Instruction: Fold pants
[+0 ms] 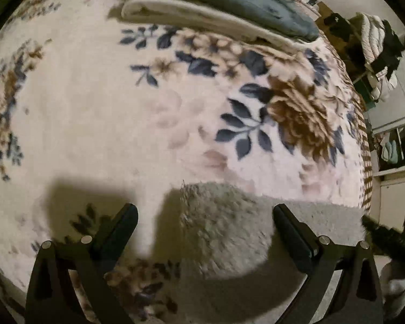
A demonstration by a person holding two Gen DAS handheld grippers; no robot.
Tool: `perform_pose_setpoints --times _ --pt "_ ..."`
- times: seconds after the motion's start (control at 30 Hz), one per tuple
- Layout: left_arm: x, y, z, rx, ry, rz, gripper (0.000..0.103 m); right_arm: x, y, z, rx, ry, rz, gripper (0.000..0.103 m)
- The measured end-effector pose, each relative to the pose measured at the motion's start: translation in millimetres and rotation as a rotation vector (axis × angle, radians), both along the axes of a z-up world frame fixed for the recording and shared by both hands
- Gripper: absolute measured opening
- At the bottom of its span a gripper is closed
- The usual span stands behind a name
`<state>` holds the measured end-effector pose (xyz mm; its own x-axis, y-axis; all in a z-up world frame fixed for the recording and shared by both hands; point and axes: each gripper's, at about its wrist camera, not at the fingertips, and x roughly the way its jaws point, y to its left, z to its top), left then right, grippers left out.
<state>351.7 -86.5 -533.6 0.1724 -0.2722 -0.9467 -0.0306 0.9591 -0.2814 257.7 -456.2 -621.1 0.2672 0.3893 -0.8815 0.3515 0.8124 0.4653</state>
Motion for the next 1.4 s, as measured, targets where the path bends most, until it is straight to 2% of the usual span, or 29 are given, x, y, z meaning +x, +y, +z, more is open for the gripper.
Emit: perform_pose_setpoints --times 0.07,0.1,0.13,0.2,0.23,0.3,0.4,0.47,0.57,0.6,0.63,0.67,0.8,0.9,0.97,1.03,1.1,1.23,1.4 --pt "7 1 -10 0.009 0.017 0.005 0.103 5 3 -16 -0.032 0.040 0.038 0.024" --pt "9 2 -13 0.009 0.027 0.010 0.103 6 2 -23 -0.038 0.059 0.050 0.029" --pt "11 4 -15 0.005 0.041 0.018 0.103 7 0 -28 -0.018 0.085 0.045 0.042" --pt "10 8 -7 -0.007 0.039 0.029 0.103 3 -8 -25 0.028 0.119 0.007 0.061" --pt "6 12 5 -0.018 0.016 0.037 0.103 -4 -13 -18 0.054 0.100 -0.012 0.064" --pt "-8 18 33 -0.025 -0.043 0.056 0.102 -25 -22 -1 0.078 0.068 -0.033 0.068" --pt "-29 17 60 -0.034 -0.100 0.049 0.103 -71 -34 12 0.119 0.090 -0.075 0.069" --pt "-36 8 58 -0.042 -0.092 0.027 0.103 -100 -33 3 0.160 0.156 -0.105 0.069" --pt "-33 -6 30 -0.010 -0.028 -0.001 0.103 -132 -26 -21 0.234 0.229 -0.153 0.069" --pt "-30 -9 20 -0.007 -0.014 -0.004 0.103 -139 -24 -29 0.255 0.237 -0.172 0.063" --pt "-27 -11 13 -0.009 -0.005 -0.006 0.103 -145 -21 -37 0.279 0.226 -0.197 0.028" --pt "-24 -12 9 -0.010 -0.001 -0.006 0.103 -149 -17 -44 0.295 0.218 -0.213 0.014" --pt "-15 -14 2 0.000 -0.004 -0.011 0.103 -160 -13 -43 0.240 0.241 -0.224 0.012" --pt "-10 -16 0 -0.006 0.005 -0.024 0.103 -165 -21 -54 0.195 0.311 -0.234 0.014" --pt "-9 -19 3 0.000 0.008 -0.035 0.103 -159 -18 -58 0.199 0.330 -0.170 0.024" --pt "-13 -16 15 -0.019 0.000 -0.036 0.103 -150 -14 -47 0.173 0.323 -0.102 0.056" --pt "-25 -9 31 -0.055 -0.016 -0.020 0.102 -143 -13 -25 0.120 0.255 -0.057 0.069" --pt "-56 1 54 -0.075 -0.053 -0.002 0.103 -130 -19 6 0.068 0.125 -0.032 0.076" --pt "-64 -5 32 -0.053 -0.010 0.003 0.103 -78 -11 13 0.022 0.031 0.021 0.076"
